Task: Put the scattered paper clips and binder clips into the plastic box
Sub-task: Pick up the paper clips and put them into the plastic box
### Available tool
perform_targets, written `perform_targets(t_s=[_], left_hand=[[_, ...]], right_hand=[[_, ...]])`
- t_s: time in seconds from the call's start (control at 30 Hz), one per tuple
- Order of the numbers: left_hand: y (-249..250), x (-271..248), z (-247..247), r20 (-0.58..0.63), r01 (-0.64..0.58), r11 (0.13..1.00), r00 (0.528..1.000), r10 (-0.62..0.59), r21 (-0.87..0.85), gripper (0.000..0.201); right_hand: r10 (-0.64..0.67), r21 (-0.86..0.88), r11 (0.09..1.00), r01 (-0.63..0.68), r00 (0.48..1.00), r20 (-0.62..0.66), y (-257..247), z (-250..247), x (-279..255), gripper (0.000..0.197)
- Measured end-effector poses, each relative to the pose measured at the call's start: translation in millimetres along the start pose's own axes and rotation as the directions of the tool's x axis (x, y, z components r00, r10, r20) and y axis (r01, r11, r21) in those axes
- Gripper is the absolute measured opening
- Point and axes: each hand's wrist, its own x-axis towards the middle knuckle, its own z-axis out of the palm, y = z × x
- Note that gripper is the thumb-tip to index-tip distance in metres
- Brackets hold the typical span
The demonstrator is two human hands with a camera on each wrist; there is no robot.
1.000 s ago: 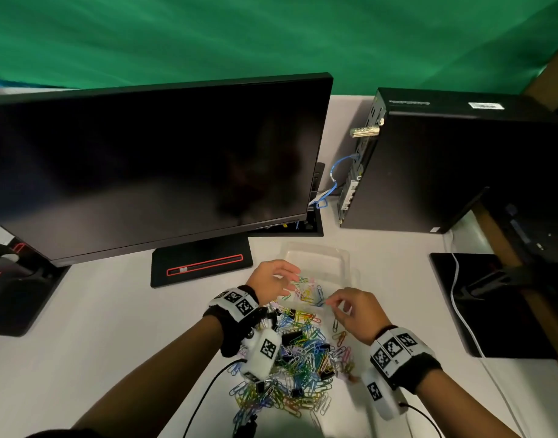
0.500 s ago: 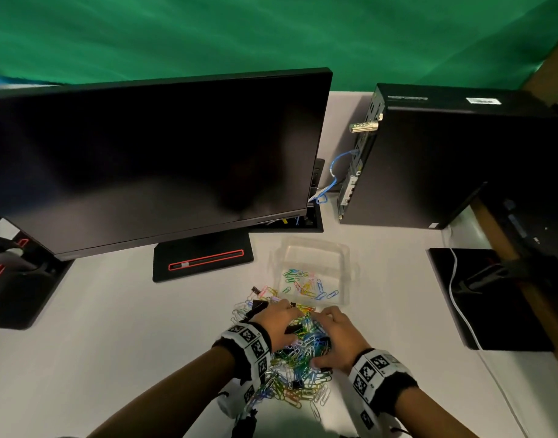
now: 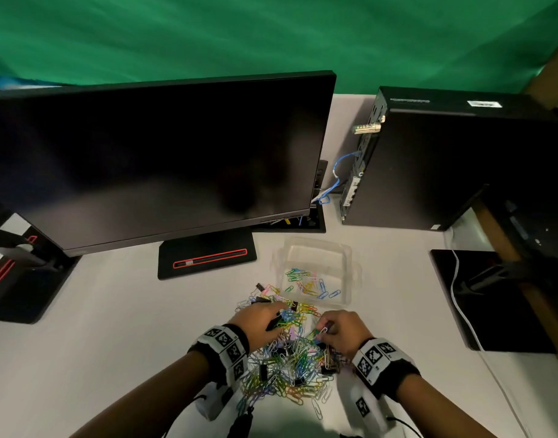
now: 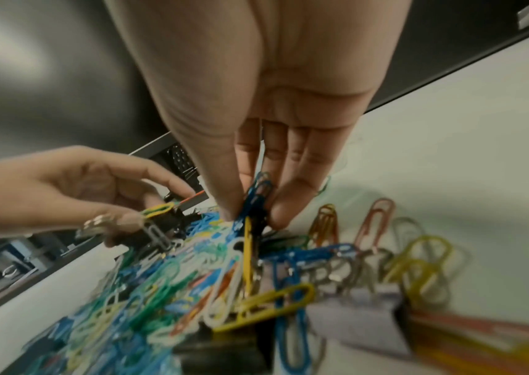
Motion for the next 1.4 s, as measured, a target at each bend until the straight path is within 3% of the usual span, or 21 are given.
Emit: perform_targets(t_s=[0.1,0.23,0.37,0.57,0.73,0.93,1.03,1.13,1.23,1.33,1.4], left_hand=[[-8.2,-6.3,-5.6,0.038,-0.018,0.999,0.999,0.016,0.043,0.04],[-17.4,-14.2,-8.6,0.052,-0.037,0.996,0.998,0.033,0.076,0.033],[-27.5,-23.5,-10.5,0.032,-0.044,0.997,0.999,0.042,0.059,0.03],[-47.9,-35.5,-9.2,0.015,0.017,0.998,1.0,-0.017,0.06,0.029],[-59.8,-42.2,-5.1,0.044,0.103,0.987,0.993,-0.109,0.124,0.033],[-63.8,-46.6,-2.0,0.047,0.116,0.973,0.991,-0.128,0.199,0.039],[-60.1,-48.1,2.1,0.006,0.099,0.964,0.995,-0.104,0.247,0.05],[-52.2,-46.9,6.9,0.042,0.039,0.962,0.998,-0.053,0.269,0.059],[-46.2,-43.6,12.4,0.12,-0.018,0.95,0.993,-0.021,0.311,0.069],[-41.8,-38.7,15.2,0.147,-0.028,0.945,0.989,-0.022,0.327,0.077],[-39.6,-35.9,16.2,0.147,-0.032,0.947,0.989,-0.016,0.321,0.078]], right_hand=[[0.003,0.05,0.999,-0.002,1.0,-0.024,-1.1,-5.5,1.9,0.012],[0.003,0.134,0.991,0.003,0.999,-0.045,-5.0,-15.7,3.7,0.028],[-0.012,0.203,0.979,0.032,0.995,-0.101,-11.7,-35.0,6.9,0.031],[0.053,0.232,0.973,0.013,0.959,-0.277,-16.0,-65.8,31.2,0.023],[0.123,0.154,0.985,-0.081,0.949,-0.291,-12.8,-62.6,47.3,0.019],[0.074,0.117,0.992,-0.048,0.97,-0.232,-12.8,-57.8,48.1,0.037],[0.019,0.011,1.0,-0.017,0.976,-0.216,-18.5,-54.9,40.6,0.033],[-0.1,-0.051,0.994,0.092,0.977,-0.189,-22.6,-48.7,31.0,0.028],[-0.18,-0.11,0.979,0.173,0.982,-0.059,-22.3,-35.3,22.5,0.036],[-0.191,-0.195,0.959,0.206,0.977,0.092,-21.3,-19.7,12.7,0.029],[-0.166,-0.226,0.95,0.214,0.963,0.213,-14.5,-8.5,10.0,0.069]])
